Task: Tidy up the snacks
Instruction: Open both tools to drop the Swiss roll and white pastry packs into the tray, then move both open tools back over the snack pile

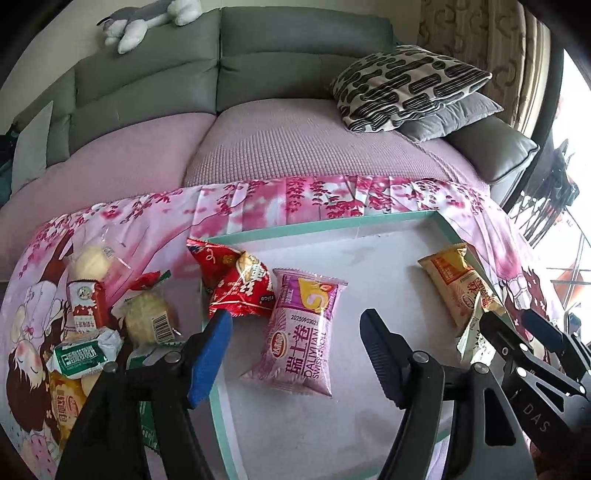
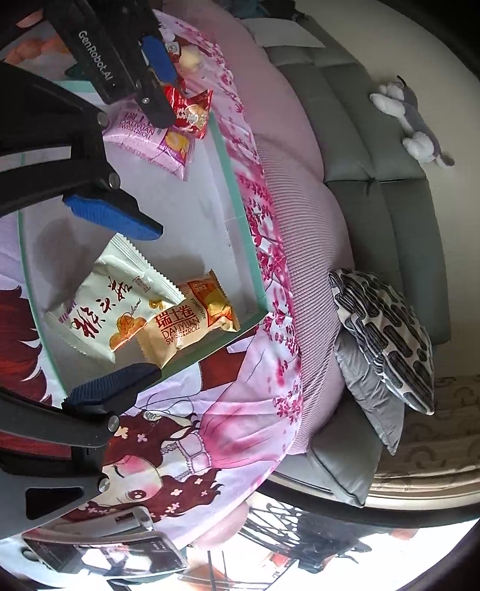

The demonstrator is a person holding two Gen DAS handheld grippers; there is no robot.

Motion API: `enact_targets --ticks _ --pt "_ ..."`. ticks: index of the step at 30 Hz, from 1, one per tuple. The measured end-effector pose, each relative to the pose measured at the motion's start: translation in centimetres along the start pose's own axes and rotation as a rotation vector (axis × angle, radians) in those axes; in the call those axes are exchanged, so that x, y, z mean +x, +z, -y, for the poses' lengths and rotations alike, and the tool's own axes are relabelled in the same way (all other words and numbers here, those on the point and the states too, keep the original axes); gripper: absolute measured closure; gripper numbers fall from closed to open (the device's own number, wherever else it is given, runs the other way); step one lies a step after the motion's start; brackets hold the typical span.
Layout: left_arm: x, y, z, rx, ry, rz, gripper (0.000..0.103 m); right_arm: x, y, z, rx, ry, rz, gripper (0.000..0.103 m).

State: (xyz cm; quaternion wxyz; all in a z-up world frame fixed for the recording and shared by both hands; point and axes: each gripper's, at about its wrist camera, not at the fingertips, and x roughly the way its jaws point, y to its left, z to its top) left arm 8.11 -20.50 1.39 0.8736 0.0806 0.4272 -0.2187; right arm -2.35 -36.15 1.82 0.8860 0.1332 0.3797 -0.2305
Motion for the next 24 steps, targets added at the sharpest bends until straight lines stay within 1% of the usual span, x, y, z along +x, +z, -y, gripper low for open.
enact_targets --ticks 1,3,4,5,6,7,10,13,16,20,24 --pt "0.1 0.0 0.0 0.001 0.008 -0.005 0.030 0.2 -0.1 0.0 -0.002 -0.006 -0.010 0.030" --pt "0.2 0.0 0.0 0.006 0.030 -0.005 0.022 0.6 -0.2 -0.1 -0.010 -0.019 -0.022 0.030" --pt "0.2 0.0 -0.1 0.007 0.052 0.000 0.012 0.7 -0.2 0.0 -0.013 -0.023 -0.025 0.021" --pt "0.1 0.0 -0.2 0.005 0.064 0.006 0.007 0.7 -0.3 0.0 -0.013 -0.025 -0.027 0.014" --pt "0.1 0.0 -0.4 -0.002 0.080 0.017 0.007 0.8 -0.3 0.0 -0.014 -0.026 -0.026 0.002" --pt "0.0 0.0 -0.6 -0.012 0.088 0.023 0.007 0.7 -0.4 0.0 -0.015 -0.027 -0.021 0.000" --pt "0.3 0.1 -1.5 -0.058 0.095 0.027 0.003 1.0 -0.5 -0.1 -0.022 -0.033 -0.029 0.000" --pt "0.6 0.1 -2.5 -0.106 0.104 0.027 0.003 1.5 -0.7 -0.3 -0.043 -0.049 -0.043 0.000" --pt "0.9 0.0 -2.9 -0.112 0.133 0.025 0.002 1.6 -0.7 -0.4 -0.059 -0.054 -0.046 0.000" --pt "0.9 0.0 -3.1 -0.121 0.143 0.034 0.001 1.7 -0.8 -0.5 -0.062 -0.044 -0.046 0.000" --pt "0.8 -0.2 -2.8 -0.103 0.160 0.054 0.000 1.9 -1.0 -0.6 -0.069 -0.045 -0.054 0.000"
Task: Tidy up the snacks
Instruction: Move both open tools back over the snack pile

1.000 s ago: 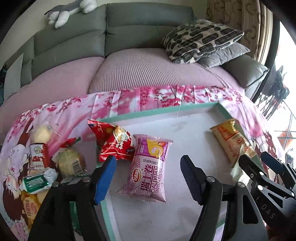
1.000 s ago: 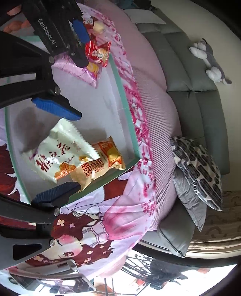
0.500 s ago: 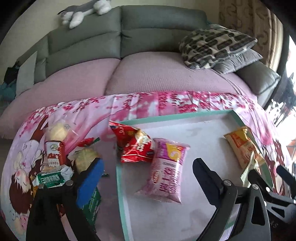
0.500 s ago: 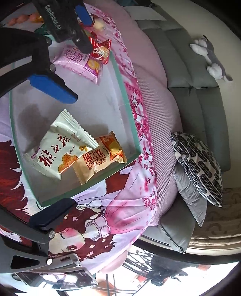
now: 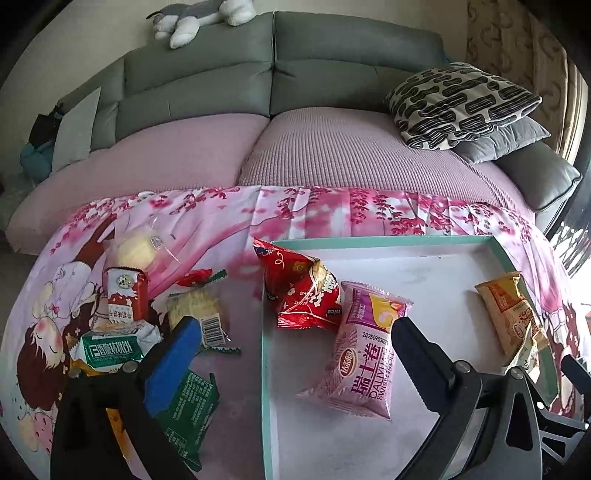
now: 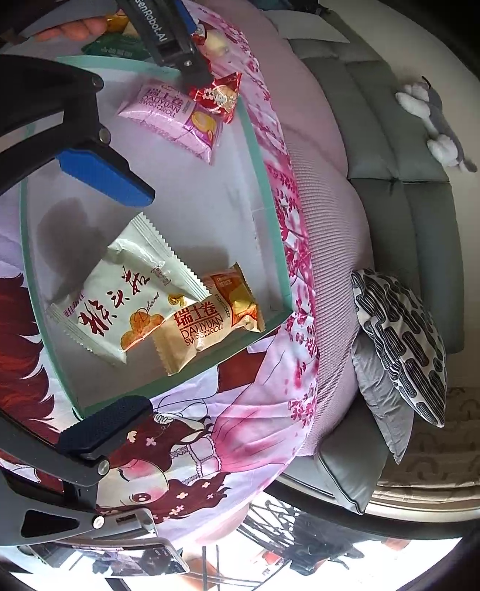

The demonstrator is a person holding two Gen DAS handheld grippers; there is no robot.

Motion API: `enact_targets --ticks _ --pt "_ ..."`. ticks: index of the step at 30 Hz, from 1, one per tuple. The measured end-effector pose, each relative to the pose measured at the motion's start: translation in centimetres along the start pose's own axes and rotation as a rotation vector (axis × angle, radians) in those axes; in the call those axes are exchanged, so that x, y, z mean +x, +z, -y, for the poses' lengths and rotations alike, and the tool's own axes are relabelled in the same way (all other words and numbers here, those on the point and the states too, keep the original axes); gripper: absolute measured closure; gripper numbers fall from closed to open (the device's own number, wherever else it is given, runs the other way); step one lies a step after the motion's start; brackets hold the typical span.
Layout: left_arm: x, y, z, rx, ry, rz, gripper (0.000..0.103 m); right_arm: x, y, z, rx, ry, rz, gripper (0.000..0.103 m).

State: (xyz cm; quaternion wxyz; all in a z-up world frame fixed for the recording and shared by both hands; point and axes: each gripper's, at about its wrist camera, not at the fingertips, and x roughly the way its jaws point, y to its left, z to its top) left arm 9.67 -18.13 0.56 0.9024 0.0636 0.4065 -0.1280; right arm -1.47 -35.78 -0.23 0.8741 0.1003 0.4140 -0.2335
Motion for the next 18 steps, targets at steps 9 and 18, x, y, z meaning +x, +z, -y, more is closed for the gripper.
enact_targets --ticks 9,18 --pt "-0.2 -0.2 0.5 0.029 -0.020 -0.020 0.000 -0.2 -0.1 0.0 -0.002 -0.002 -0.010 0.000" --pt "-1.8 -0.5 -0.5 0.036 -0.001 -0.012 0.000 -2.1 0.2 -1.0 -0.006 0.002 0.031 0.000"
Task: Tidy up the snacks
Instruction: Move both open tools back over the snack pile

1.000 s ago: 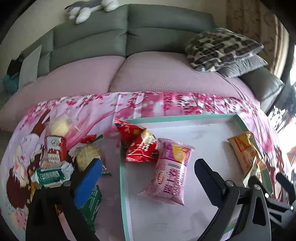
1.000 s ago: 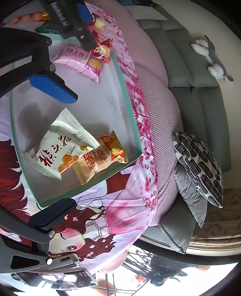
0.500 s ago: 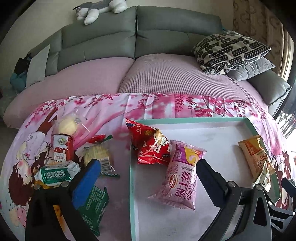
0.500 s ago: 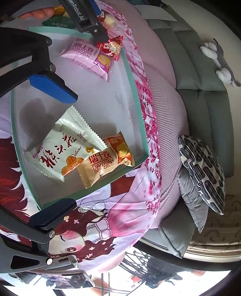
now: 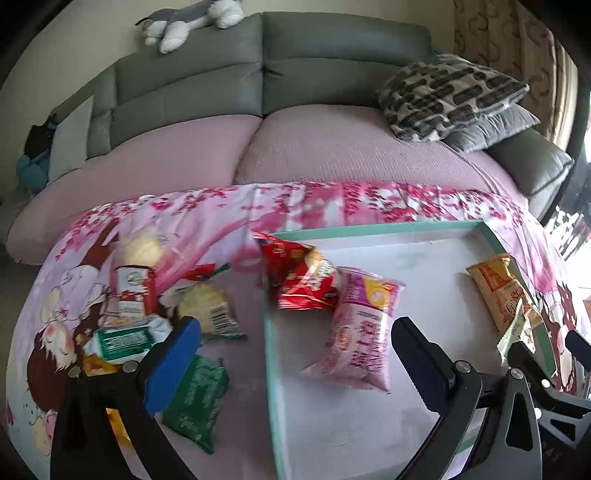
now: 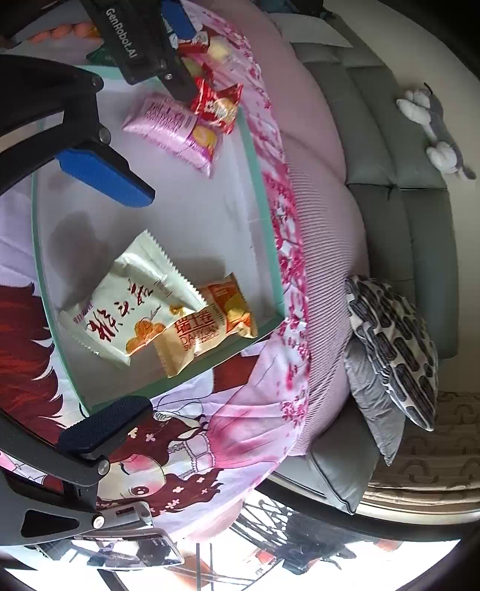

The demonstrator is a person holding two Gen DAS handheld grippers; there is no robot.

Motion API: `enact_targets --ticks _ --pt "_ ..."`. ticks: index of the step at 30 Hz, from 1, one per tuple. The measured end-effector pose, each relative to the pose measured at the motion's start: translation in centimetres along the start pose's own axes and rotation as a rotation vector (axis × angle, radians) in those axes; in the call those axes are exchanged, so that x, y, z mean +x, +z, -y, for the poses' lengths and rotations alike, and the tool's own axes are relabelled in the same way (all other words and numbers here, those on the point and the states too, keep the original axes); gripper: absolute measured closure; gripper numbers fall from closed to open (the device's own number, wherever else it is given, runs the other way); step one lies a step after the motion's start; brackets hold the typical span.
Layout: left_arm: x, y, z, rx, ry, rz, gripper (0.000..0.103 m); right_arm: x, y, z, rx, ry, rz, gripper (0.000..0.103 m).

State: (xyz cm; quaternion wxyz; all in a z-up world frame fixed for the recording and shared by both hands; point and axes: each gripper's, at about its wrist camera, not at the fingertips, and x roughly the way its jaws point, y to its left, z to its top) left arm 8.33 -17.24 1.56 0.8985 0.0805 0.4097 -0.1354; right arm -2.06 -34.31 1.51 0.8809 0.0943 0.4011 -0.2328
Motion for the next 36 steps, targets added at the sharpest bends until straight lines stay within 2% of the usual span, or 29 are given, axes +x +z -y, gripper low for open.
enact_targets --ticks 6,10,15,18,36 --pt "-0.6 -0.7 -2.6 -0.003 0.073 -0.001 0.000 -0.2 0.1 -1.4 0.014 0.016 -0.011 0.000" --pt "-1.2 -1.0 -5.9 -0.050 0.143 -0.007 0.000 0.3 0.0 -2.2 0.074 0.079 -0.047 0.000" --pt "-1.9 -1.7 -9.6 -0.087 0.211 -0.014 0.000 0.4 -0.2 -3.8 0.084 0.088 -0.072 0.000" --pt "-2.0 -2.2 -12.6 -0.144 0.258 -0.032 0.000 0.2 -0.3 -5.0 0.061 0.091 -0.074 0.000" --pt "-5.6 -4.7 -24.4 -0.351 0.359 0.004 0.000 -1.0 -1.4 -15.9 -0.068 0.200 -0.088 0.000"
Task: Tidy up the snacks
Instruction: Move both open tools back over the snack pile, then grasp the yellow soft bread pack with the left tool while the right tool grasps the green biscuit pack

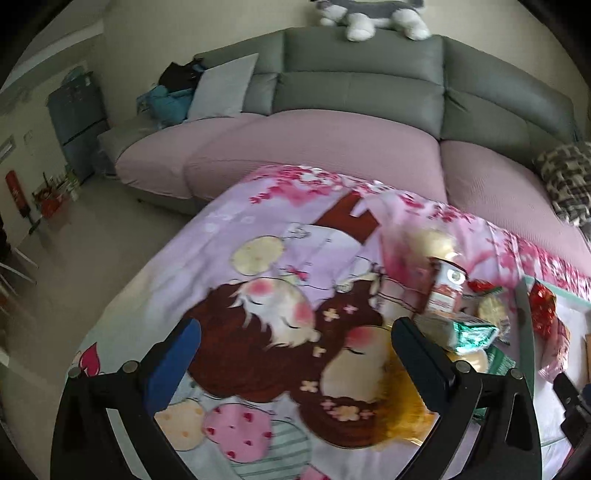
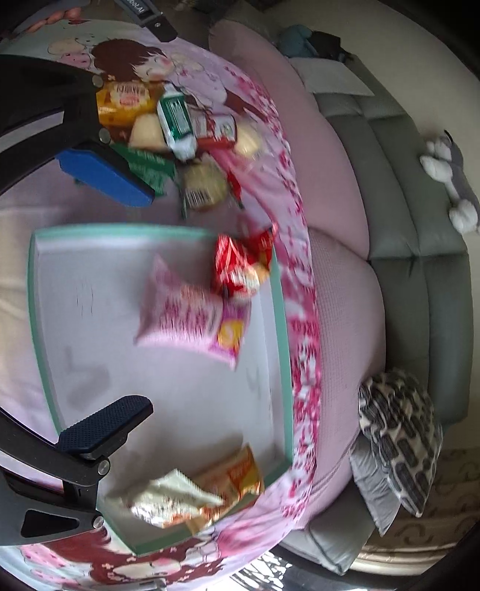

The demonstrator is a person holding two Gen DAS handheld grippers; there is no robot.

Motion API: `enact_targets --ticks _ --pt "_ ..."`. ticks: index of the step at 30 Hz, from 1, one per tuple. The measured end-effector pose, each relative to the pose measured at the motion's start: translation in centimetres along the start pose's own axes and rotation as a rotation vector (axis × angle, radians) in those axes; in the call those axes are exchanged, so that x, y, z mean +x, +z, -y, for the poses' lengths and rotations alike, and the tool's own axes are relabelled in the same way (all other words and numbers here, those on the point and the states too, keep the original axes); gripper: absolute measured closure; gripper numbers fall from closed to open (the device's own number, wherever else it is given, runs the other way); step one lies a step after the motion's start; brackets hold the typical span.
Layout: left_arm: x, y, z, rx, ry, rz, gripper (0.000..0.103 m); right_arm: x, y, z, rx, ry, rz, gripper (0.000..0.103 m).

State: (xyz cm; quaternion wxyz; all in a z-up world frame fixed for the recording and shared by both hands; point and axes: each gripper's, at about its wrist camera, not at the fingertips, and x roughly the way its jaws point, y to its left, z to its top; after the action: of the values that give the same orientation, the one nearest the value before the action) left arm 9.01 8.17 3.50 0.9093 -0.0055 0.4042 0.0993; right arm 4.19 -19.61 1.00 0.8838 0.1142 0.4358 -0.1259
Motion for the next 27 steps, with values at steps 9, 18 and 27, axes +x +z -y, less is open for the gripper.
enact_targets --ticks 9,18,27 --pt "0.4 0.1 -2.4 -0.033 -0.007 0.001 0.000 1.1 -0.8 -5.5 -0.073 0.059 -0.026 0.000" --pt "1.4 -0.3 -0.9 -0.003 -0.099 -0.038 0.000 2.1 -1.3 -7.6 -0.092 0.103 -0.033 0.000" --pt "2.4 -1.1 2.1 0.082 -0.180 -0.087 0.000 3.2 -2.1 -9.1 -0.170 0.081 -0.039 0.000"
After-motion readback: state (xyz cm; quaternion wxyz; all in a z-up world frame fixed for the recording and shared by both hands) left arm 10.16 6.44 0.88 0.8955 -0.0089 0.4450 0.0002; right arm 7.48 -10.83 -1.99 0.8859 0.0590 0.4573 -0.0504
